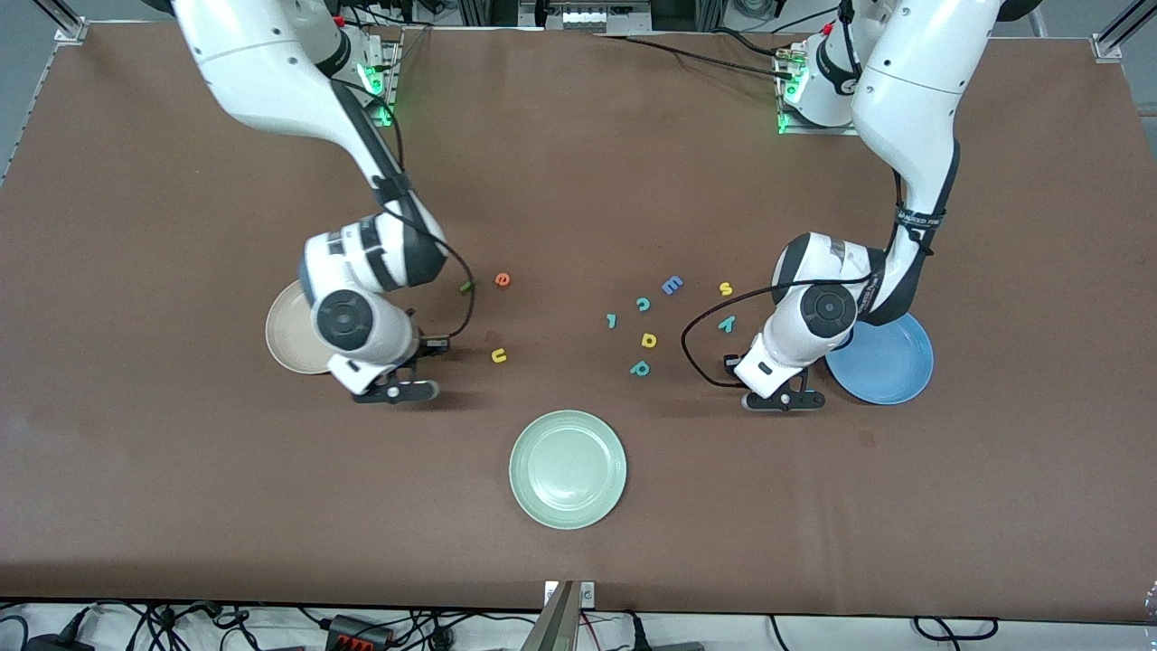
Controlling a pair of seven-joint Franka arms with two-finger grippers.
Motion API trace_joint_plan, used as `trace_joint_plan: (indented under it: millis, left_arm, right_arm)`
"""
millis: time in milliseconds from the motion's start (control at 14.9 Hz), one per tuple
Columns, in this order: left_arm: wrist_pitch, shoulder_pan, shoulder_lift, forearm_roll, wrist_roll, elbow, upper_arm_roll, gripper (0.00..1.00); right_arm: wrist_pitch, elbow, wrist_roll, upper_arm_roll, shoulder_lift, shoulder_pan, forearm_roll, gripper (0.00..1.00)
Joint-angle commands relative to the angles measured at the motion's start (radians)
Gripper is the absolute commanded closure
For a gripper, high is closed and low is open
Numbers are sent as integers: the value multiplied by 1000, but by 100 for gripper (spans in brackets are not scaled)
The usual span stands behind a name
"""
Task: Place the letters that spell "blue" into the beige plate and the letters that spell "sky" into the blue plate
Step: 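Drop the b on the white plate while the left gripper drops the k, then grasp the green stick with the right gripper while the left gripper grasps the y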
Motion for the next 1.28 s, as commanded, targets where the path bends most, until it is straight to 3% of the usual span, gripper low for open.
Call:
trace_joint_plan:
  millis: [0,135,336,673,740,807,874,942,1009,1076,1143,1211]
  left_arm:
    - [-126,18,-108,-1,13,-13,7,87]
    - [-226,61,-172,2,54,-17,7,87]
    - [-347,124,-191,4,120,-20,11,87]
    - [-301,283,-122,4,370,-25,11,87]
    - [-271,297,-113,4,396,-43,11,86]
    - [-237,297,-114,4,402,-66,11,85]
    - [-216,297,-116,4,402,-86,11,83]
    - [-212,296,-116,4,402,-89,11,68]
    - [-217,294,-116,4,401,-89,7,34]
    - [-220,296,-122,4,395,-89,3,10]
    - [-235,293,-135,4,399,-89,0,0]
    - [-284,282,-152,4,405,-86,-2,0]
  right_arm:
    - [-84,-24,-22,9,-48,-55,-2,85]
    - [-153,-31,-42,9,-53,-95,-5,85]
    - [-200,-51,-48,9,-48,-144,-6,84]
    - [-178,-91,-116,9,-24,-217,-15,84]
    - [-166,-108,-116,9,-22,-220,-14,80]
    - [-157,-122,-114,9,-22,-226,-12,67]
    - [-158,-122,-106,9,-22,-229,-12,19]
    - [-167,-113,-99,9,-31,-227,-11,0]
    - [-169,-110,-88,10,-51,-217,-9,0]
    - [-167,-108,-64,21,-72,-209,-2,0]
    - [-164,-102,-15,24,-79,-183,2,0]
    - [-155,-102,42,24,-91,-156,3,0]
